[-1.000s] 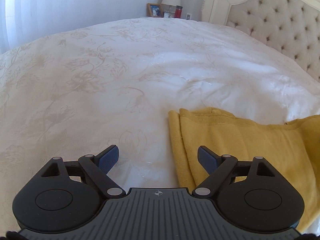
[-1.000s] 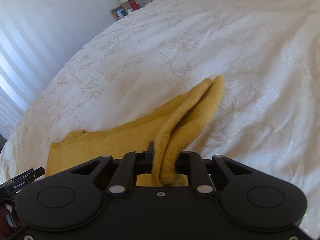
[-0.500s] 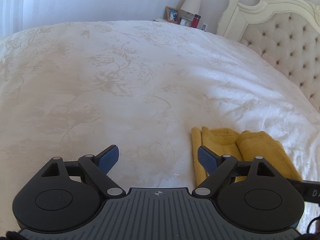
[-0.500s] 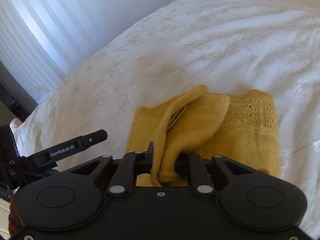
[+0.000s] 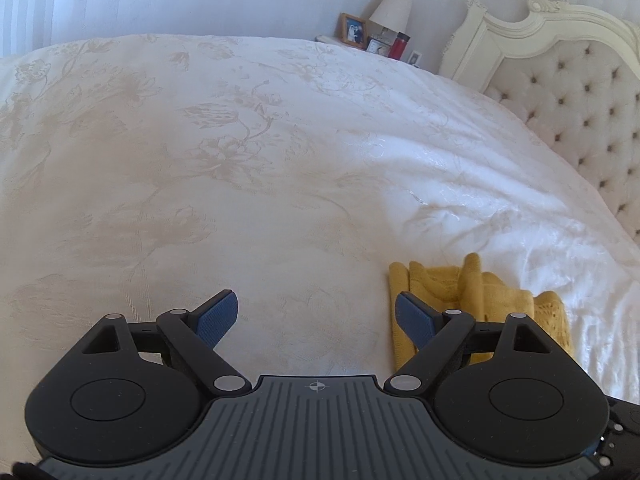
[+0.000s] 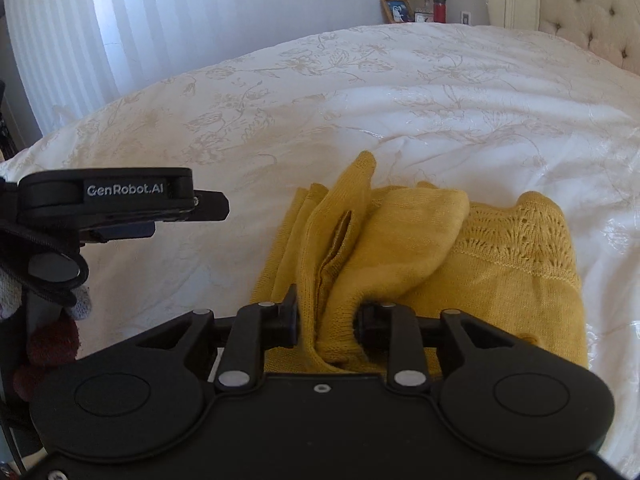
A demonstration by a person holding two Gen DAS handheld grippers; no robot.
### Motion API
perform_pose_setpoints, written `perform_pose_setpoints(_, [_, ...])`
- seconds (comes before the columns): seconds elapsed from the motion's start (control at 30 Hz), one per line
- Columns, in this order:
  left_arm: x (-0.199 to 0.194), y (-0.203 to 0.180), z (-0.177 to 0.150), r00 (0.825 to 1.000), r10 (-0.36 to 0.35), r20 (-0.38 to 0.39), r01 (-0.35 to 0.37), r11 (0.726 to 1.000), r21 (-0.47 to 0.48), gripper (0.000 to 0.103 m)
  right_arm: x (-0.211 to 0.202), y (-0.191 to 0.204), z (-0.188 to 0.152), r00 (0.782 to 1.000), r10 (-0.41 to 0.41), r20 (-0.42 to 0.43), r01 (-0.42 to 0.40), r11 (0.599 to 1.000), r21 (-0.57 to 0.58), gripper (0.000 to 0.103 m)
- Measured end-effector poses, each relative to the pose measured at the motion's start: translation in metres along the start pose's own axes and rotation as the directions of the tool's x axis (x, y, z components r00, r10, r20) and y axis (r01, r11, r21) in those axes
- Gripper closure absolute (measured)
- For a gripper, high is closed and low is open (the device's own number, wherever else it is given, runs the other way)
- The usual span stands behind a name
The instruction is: Fold small clothes
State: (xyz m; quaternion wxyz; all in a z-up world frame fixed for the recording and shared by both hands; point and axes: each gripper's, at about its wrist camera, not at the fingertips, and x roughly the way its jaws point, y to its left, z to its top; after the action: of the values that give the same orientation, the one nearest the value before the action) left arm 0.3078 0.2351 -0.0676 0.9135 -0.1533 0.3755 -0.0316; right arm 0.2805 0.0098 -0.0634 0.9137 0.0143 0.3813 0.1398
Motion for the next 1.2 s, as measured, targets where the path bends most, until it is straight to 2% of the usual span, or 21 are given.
perform_pose_setpoints(0.1, [-0.001, 0.004, 0.001, 1.0, 0.0, 0.002, 0.0, 1.0, -0.014, 0.017, -0.003, 0.019, -0.006, 1.0, -0.007, 0.031, 0.01, 0.994, -0.11, 0.052])
perform_pose_setpoints(0.2, [-0.003, 0.006, 0.001, 1.0, -0.005, 0.006, 0.005, 1.0, -0.022, 0.017, -0.01, 0.033, -0.013, 0.996, 0.066, 0.067, -0.052, 0.981, -0.189, 0.051])
perform_pose_setpoints(0.3, [-0.003, 0.006, 0.0, 1.0, -0.011, 0.004, 0.011, 1.0, -0.023, 0.017, -0.025, 0.035, -0.015, 0.983, 0.142, 0.114, -0.115, 0.969, -0.217, 0.053])
perform_pose_setpoints(0.4, [-0.003, 0.003, 0.0, 0.999, -0.032, -0.001, 0.032, 0.999, -0.015, 0.017, -0.043, 0.026, -0.015, 0.973, 0.155, 0.17, -0.122, 0.974, -0.192, 0.048])
perform_pose_setpoints(0.53, [-0.006, -0.008, -0.004, 0.997, -0.076, 0.003, 0.076, 0.997, 0.026, 0.017, -0.065, -0.009, -0.017, 0.973, 0.065, 0.221, -0.05, 0.996, -0.072, 0.044])
perform_pose_setpoints(0.63, [-0.008, -0.019, -0.008, 0.994, -0.112, 0.005, 0.112, 0.992, 0.063, 0.017, -0.071, -0.033, -0.025, 0.985, -0.009, 0.175, 0.013, 1.0, -0.022, 0.044])
perform_pose_setpoints(0.77, [-0.011, -0.038, -0.016, 0.984, -0.18, 0.001, 0.178, 0.977, 0.118, 0.017, -0.067, -0.041, -0.043, 0.994, -0.023, 0.103, 0.025, 1.0, -0.017, 0.045])
perform_pose_setpoints(0.83, [-0.013, -0.05, -0.023, 0.976, -0.22, -0.006, 0.218, 0.962, 0.164, 0.017, -0.06, -0.035, -0.055, 0.999, 0.0, 0.045, 0.001, 1.0, -0.022, 0.045])
perform_pose_setpoints(0.9, [-0.012, -0.061, -0.031, 0.963, -0.267, -0.03, 0.267, 0.94, 0.21, 0.017, -0.052, -0.029, -0.068, 0.997, 0.065, -0.03, -0.066, 0.998, -0.023, 0.045])
perform_pose_setpoints(1.0, [-0.001, -0.069, -0.041, 0.95, -0.303, -0.082, 0.314, 0.923, 0.223, 0.017, -0.057, -0.023, -0.078, 0.993, 0.114, -0.031, -0.116, 0.992, -0.046, 0.045])
perform_pose_setpoints(1.07, [0.014, -0.069, -0.046, 0.953, -0.276, -0.128, 0.298, 0.932, 0.207, 0.017, -0.064, -0.034, -0.075, 0.991, 0.135, -0.012, -0.136, 0.991, -0.01, 0.045])
perform_pose_setpoints(1.13, [0.032, -0.065, -0.048, 0.967, -0.173, -0.185, 0.207, 0.961, 0.183, 0.017, -0.072, -0.052, -0.067, 0.993, 0.119, 0.024, -0.12, 0.992, 0.04, 0.045])
perform_pose_setpoints(1.2, [0.036, -0.057, -0.049, 0.965, -0.19, -0.183, 0.219, 0.963, 0.157, 0.017, -0.079, -0.072, -0.058, 0.995, 0.083, 0.063, -0.088, 0.993, 0.077, 0.045])
